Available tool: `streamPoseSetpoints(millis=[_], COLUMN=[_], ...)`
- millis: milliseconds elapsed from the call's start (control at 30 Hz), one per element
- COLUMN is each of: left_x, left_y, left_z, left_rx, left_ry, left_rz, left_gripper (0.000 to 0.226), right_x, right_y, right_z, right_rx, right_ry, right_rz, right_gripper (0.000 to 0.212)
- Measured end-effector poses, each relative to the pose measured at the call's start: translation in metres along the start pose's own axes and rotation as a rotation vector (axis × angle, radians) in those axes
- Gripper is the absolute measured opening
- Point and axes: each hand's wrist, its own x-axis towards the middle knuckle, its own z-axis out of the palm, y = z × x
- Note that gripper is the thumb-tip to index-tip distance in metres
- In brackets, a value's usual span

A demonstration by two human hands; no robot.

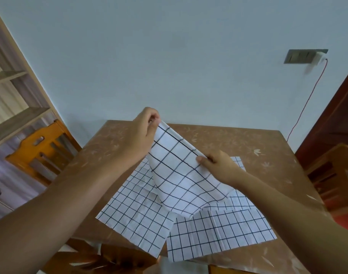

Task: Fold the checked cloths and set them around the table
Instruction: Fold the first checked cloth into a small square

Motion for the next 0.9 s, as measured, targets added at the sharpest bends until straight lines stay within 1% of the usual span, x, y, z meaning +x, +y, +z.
streamPoseSetpoints(millis=[67,133,200,233,300,367,400,500,567,633,700,767,833,900], left_x=[0.002,0.002,0.000,-0.001,-0.001,-0.002,-0.002,-0.004,0.000,0.005,0.008,0.007,0.004,-0.001], left_y=[-0.028,-0.060,-0.073,-0.075,-0.082,-0.092,-0.097,-0.101,-0.098,-0.096,-0.096,-0.098,-0.101,-0.105], left_z=[-0.009,-0.016,-0.022,-0.027,-0.035,-0.038,-0.038,-0.033,-0.029,-0.027,-0.025,-0.024,-0.024,-0.022], left_rx=[0.031,0.149,0.142,0.110,0.054,0.001,-0.031,-0.163,-0.299,-0.430,-0.490,-0.471,-0.418,-0.364], left_ry=[0.077,0.106,0.186,0.238,0.313,0.329,0.324,0.332,0.378,0.399,0.374,0.323,0.262,0.201], left_rz=[0.005,-0.021,-0.046,-0.067,-0.129,-0.216,-0.268,-0.417,-0.543,-0.654,-0.702,-0.697,-0.681,-0.681], left_gripper=[0.011,0.008,0.007,0.007,0.009,0.006,0.005,0.008,0.007,0.008,0.015,0.016,0.021,0.023], right_x=[0.002,0.003,0.004,0.004,0.007,0.011,0.013,0.018,0.021,0.024,0.026,0.029,0.030,0.030], right_y=[0.003,0.006,0.009,0.011,0.015,0.018,0.016,-0.001,-0.018,-0.029,-0.035,-0.032,-0.025,-0.017], right_z=[-0.003,-0.007,-0.013,-0.016,-0.022,-0.029,-0.031,-0.041,-0.054,-0.066,-0.074,-0.076,-0.074,-0.071], right_rx=[-0.017,-0.016,0.020,0.104,0.396,0.680,0.780,1.056,1.170,1.145,1.034,0.923,0.823,0.751], right_ry=[-0.023,-0.033,-0.029,-0.028,-0.017,0.029,0.052,0.077,0.062,0.090,0.195,0.295,0.327,0.331], right_rz=[0.024,0.058,0.102,0.115,0.150,0.229,0.254,0.269,0.275,0.231,0.187,0.203,0.219,0.211], right_gripper=[0.050,0.049,0.046,0.045,0.035,0.023,0.021,0.031,0.035,0.039,0.038,0.037,0.045,0.058])
